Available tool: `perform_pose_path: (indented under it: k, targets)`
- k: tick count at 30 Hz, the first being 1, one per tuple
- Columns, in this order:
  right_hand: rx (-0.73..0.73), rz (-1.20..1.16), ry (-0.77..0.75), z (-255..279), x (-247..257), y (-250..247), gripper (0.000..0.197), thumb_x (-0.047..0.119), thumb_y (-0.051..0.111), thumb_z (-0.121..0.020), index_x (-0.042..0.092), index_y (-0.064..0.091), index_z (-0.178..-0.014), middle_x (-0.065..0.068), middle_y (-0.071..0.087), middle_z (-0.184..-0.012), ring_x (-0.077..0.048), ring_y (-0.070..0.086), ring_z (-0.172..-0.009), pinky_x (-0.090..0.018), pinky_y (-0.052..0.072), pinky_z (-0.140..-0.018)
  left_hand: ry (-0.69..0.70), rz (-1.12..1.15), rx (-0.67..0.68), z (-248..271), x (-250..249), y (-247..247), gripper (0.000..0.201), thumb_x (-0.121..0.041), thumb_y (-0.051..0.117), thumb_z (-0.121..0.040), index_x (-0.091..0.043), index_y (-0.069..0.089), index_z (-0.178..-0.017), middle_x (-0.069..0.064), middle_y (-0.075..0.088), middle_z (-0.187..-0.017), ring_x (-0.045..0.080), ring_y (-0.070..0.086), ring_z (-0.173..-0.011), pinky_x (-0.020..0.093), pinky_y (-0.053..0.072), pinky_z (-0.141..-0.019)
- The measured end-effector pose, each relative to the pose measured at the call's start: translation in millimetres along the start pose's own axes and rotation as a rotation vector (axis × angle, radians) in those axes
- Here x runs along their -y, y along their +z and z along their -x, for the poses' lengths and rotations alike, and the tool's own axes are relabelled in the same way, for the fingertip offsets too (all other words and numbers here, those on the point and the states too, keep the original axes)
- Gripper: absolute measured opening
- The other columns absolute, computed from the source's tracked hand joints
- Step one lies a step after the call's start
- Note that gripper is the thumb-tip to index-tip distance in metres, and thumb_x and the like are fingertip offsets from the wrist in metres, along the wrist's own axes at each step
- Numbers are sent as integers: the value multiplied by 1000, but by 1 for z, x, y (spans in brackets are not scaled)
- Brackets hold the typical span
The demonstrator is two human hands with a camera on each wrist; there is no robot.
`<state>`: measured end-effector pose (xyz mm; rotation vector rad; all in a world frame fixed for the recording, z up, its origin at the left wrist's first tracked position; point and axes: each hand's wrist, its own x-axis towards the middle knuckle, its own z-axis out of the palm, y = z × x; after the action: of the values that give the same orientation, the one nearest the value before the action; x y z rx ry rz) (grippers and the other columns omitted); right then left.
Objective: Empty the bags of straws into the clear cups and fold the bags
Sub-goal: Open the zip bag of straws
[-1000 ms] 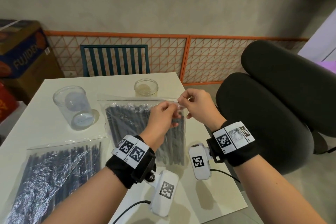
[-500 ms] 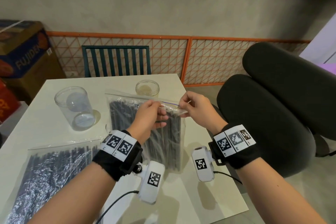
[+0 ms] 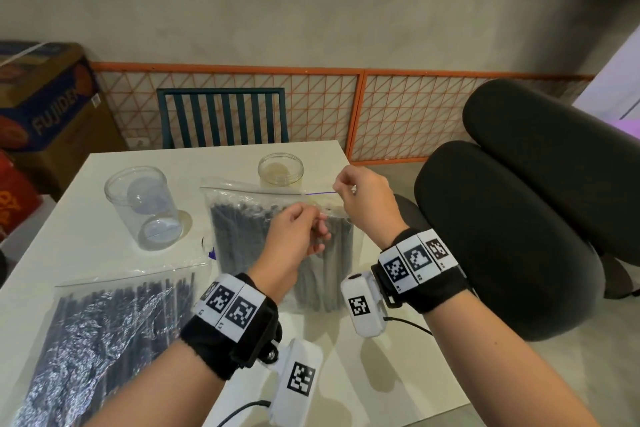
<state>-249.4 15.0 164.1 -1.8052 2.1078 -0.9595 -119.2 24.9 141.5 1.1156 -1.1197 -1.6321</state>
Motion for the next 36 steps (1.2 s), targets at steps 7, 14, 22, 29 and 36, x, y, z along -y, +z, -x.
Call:
perform_pose_path:
  k: [7, 14, 22, 29, 36]
  targets:
    - [184, 93, 23, 5, 11, -2, 15, 37, 50, -93, 32, 60, -102, 4, 55, -112, -19, 44, -110, -49, 35, -95, -2, -61, 69, 1, -1, -2, 20, -15, 50, -93, -13, 62, -77, 2, 58, -63, 11, 56, -54, 27, 45, -55]
    - [111, 56, -17, 12, 21, 6, 17, 28, 47, -96, 28, 63, -89, 8, 65, -102, -22, 53, -107, -58, 24, -103, -74, 26, -40, -11, -14, -12, 28, -28, 42, -98, -11, 56, -79, 1, 55, -55, 10, 54, -45, 23, 48, -45]
    - [0, -51, 103, -8, 19, 11, 18, 18, 47, -95, 21, 64, -90, 2, 66, -99, -16, 49, -89, -63, 24, -105, -54, 23, -9, 1, -1, -17, 29, -23, 42, -98, -13, 55, -74, -1, 53, -53, 9, 54, -45, 22, 46, -46]
    - [109, 51, -69, 8, 39, 23, 16, 33, 50, -94, 30, 66, -98, 7, 65, -108, -22, 45, -118, -70, 0, -105, -66, 13, -95, -9, -15, -26, 31, -31, 48, -94, -12, 58, -73, 1, 53, -51, 11, 51, -41, 25, 47, -48]
    - [30, 15, 2, -1, 32, 25, 17, 27, 48, -96, 24, 65, -94, 6, 66, -100, -23, 52, -109, -66, 7, -107, 31, -72, -179, -15, -24, -49, 25, -20, 46, -96, -13, 52, -74, 1, 53, -57, 8, 52, -41, 23, 49, -44]
